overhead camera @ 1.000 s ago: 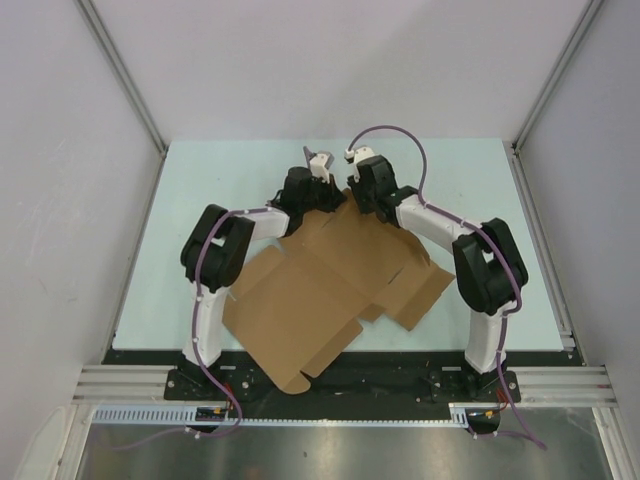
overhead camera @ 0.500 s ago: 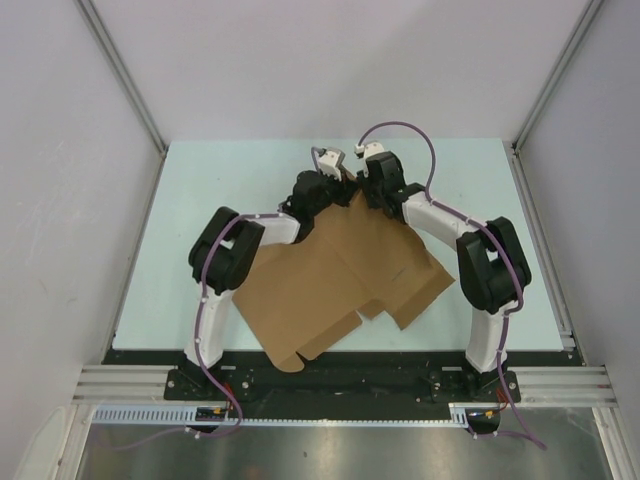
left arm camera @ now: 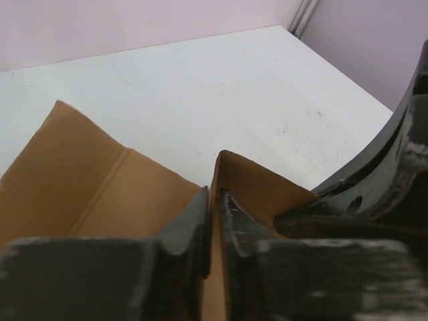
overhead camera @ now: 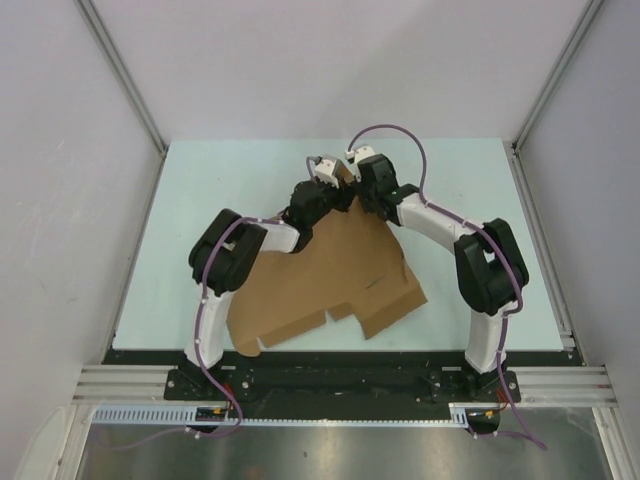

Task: Fold the paper box

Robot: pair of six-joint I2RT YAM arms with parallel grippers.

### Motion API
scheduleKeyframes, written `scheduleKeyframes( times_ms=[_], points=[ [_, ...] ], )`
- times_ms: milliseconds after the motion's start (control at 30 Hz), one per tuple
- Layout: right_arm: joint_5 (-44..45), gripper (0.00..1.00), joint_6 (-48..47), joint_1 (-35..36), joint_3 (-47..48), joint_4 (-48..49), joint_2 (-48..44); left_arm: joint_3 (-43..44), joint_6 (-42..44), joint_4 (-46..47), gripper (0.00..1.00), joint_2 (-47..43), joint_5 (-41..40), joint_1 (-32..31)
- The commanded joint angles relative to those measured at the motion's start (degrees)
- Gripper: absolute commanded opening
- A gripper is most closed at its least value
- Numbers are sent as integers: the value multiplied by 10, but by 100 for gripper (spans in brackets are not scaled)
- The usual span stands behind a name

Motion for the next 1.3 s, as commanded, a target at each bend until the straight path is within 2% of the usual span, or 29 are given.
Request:
scheduleKeyframes(
  times_ms=[0,67,100,167,200,300,367,433,467,533,567,600,633,667,700,733,767,800,867,1000,1033,1133,1233,1267],
  points=[
    [37,1,-20,17,25,14,-17,-20,6,36,33,-55,-7,-6],
    [40,0,-22,19,25,16,-16,-32,15,36,43,-74,-10,-6],
    [40,0,-22,19,25,15,-17,-41,26,29,52,-83,-14,-6],
    [41,0,-24,18,26,15,-17,-51,40,16,58,-113,-27,-4],
    [42,0,-24,18,25,14,-17,-58,55,10,67,-124,-35,-4],
    [45,0,-32,15,22,16,-19,-90,81,-19,77,-183,-85,3],
    [45,0,-35,11,22,16,-19,-114,99,-54,80,-225,-130,10],
    [39,0,-36,8,20,18,-21,-107,141,-104,80,-242,-130,18],
    [37,0,-36,7,18,19,-23,-97,157,-174,80,-241,-126,27],
    [29,0,-36,5,18,22,-23,-59,186,-254,79,-231,-119,40],
    [27,0,-35,3,17,24,-22,-42,180,-340,79,-223,-106,64],
    [21,0,-35,3,17,26,-20,-24,146,-382,78,-214,-96,78],
    [17,0,-30,2,17,26,-20,14,118,-421,77,-193,-52,94],
    [14,0,-27,-2,17,28,-18,32,93,-485,73,-182,-27,129],
    [7,0,-25,-3,17,29,-17,56,42,-507,71,-173,-3,145],
    [5,0,-22,-4,17,29,-17,62,16,-518,70,-156,52,160],
    [5,0,-20,-4,17,27,-15,64,-8,-539,70,-152,72,181],
    [2,0,-19,-3,17,26,-14,50,-47,-534,74,-149,93,189],
    [-1,0,-14,-4,16,26,-13,29,-69,-502,80,-151,122,201],
    [-4,0,-14,-3,13,26,-10,13,-52,-486,93,-144,160,202],
    [-6,0,-14,-3,13,26,-11,14,-48,-480,93,-139,190,202],
    [-8,0,-16,-2,14,26,-13,21,-32,-478,93,-123,210,202],
    [-7,0,-16,-3,14,25,-15,28,-12,-494,89,-105,224,200],
    [-8,0,-17,-3,13,25,-15,27,-3,-495,85,-102,224,199]
  ],
)
